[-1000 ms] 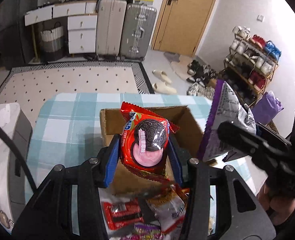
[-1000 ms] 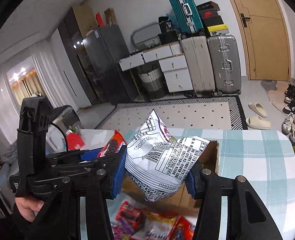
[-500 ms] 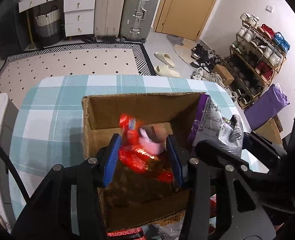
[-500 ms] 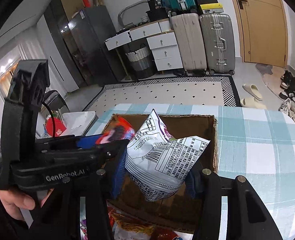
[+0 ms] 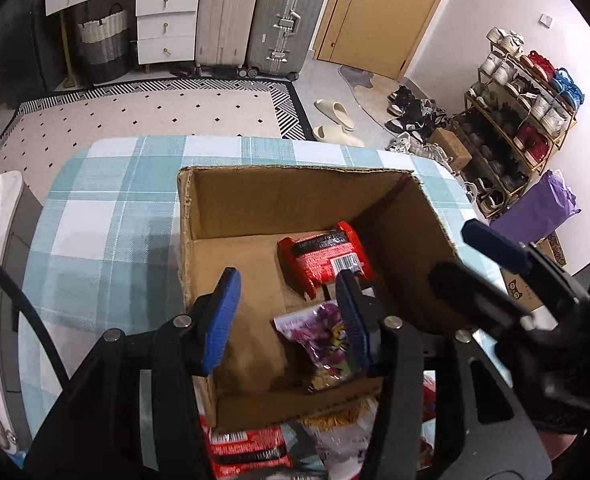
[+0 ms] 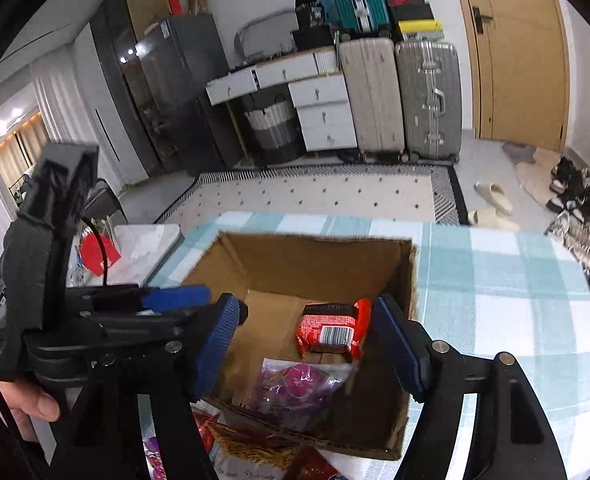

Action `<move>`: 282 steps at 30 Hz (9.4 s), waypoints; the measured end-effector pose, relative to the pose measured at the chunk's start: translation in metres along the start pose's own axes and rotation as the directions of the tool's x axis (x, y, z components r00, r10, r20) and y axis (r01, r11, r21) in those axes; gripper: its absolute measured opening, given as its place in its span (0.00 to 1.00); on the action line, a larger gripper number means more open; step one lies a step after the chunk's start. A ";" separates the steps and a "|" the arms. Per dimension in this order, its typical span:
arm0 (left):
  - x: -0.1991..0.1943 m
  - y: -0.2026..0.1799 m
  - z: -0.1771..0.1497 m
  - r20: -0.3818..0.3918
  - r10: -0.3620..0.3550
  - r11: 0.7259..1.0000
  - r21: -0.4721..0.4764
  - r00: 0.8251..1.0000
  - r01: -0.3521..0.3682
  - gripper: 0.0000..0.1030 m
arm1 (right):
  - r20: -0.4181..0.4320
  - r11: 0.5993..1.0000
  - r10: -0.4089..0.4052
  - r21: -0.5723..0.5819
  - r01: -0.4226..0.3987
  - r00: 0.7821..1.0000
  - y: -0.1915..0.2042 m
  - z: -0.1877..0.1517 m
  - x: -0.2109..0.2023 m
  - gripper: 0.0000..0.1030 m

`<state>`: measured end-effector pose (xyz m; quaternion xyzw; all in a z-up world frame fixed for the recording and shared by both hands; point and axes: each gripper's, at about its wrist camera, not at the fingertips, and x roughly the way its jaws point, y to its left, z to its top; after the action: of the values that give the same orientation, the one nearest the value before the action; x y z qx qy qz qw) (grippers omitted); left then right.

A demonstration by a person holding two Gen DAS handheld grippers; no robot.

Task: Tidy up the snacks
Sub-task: 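Withdraw both grippers from the box back toward the snack pile, then grasp the white noodle bag with the right gripper, then grasp the blue Oreo pack with the left gripper while the right gripper holds the noodle bag, then lift the blue Oreo pack and noodle bag toward the box with both grippers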

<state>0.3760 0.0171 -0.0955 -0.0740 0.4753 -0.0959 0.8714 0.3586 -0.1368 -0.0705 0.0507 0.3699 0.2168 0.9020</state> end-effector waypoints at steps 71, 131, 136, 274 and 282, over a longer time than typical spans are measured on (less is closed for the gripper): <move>-0.172 -0.005 -0.271 0.372 0.132 0.991 -0.045 0.919 -0.124 0.90 | 0.147 0.987 0.103 0.110 -0.119 0.984 0.023 -0.216 -0.170 0.99; -0.147 0.003 -0.295 0.485 0.246 0.968 -0.074 0.839 -0.241 0.99 | -0.041 0.933 0.200 0.311 -0.178 0.979 0.026 -0.214 -0.084 0.46; -0.147 0.001 -0.296 0.482 0.251 0.966 -0.071 0.839 -0.248 0.99 | -0.031 0.923 0.211 0.335 -0.189 0.977 0.021 -0.220 -0.095 0.46; -0.270 -0.094 -0.068 0.335 -0.082 0.979 0.204 0.939 0.012 0.41 | 0.305 0.949 0.264 0.084 -0.302 0.915 0.058 -0.012 -0.264 0.46; -0.215 -0.086 0.017 0.278 -0.068 0.986 0.165 0.958 0.022 0.41 | 0.278 0.968 0.229 0.034 -0.248 0.933 0.061 0.057 -0.227 0.46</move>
<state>0.2678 -0.0148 0.1074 -0.0274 0.3351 -0.1421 0.9310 0.2325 -0.1751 0.1321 0.1557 0.2409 0.3029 0.9088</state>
